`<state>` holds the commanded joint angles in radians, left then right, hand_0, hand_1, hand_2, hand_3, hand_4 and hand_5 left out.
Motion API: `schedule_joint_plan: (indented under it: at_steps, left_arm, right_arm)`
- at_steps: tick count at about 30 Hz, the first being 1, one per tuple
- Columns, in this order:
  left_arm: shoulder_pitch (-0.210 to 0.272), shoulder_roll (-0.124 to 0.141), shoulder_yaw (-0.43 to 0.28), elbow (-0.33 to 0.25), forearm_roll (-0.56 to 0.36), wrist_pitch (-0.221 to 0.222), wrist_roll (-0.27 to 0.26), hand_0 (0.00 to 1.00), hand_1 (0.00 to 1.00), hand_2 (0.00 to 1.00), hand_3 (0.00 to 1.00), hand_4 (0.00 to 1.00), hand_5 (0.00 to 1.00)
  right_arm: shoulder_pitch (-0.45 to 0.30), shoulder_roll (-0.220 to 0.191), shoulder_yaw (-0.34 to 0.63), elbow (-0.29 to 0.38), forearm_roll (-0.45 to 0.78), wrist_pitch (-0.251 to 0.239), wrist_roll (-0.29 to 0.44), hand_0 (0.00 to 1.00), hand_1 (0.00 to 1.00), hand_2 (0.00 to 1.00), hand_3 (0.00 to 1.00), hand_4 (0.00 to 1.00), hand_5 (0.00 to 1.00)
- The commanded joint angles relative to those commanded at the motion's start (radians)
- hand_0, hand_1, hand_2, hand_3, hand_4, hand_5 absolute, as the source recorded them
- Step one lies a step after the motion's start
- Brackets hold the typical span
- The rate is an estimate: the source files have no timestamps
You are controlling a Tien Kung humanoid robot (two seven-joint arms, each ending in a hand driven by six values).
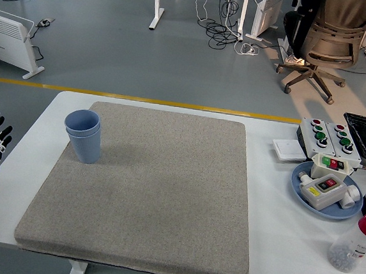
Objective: Push cup pick cup insert cup
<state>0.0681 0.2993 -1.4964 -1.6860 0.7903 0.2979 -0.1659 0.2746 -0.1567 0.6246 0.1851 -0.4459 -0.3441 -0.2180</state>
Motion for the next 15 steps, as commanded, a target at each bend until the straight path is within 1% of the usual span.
schedule_joint_plan:
  at_steps: [15]
  left_arm:
    - [-0.003,-0.001,-0.008,0.012,-0.003,0.009,-0.003,0.985,0.954,0.998,0.976,0.597,0.998]
  right_arm:
    - [0.002,0.001,0.010,0.000,-0.014,0.004,-0.003,0.666,0.603,0.616,0.563,0.100,0.451]
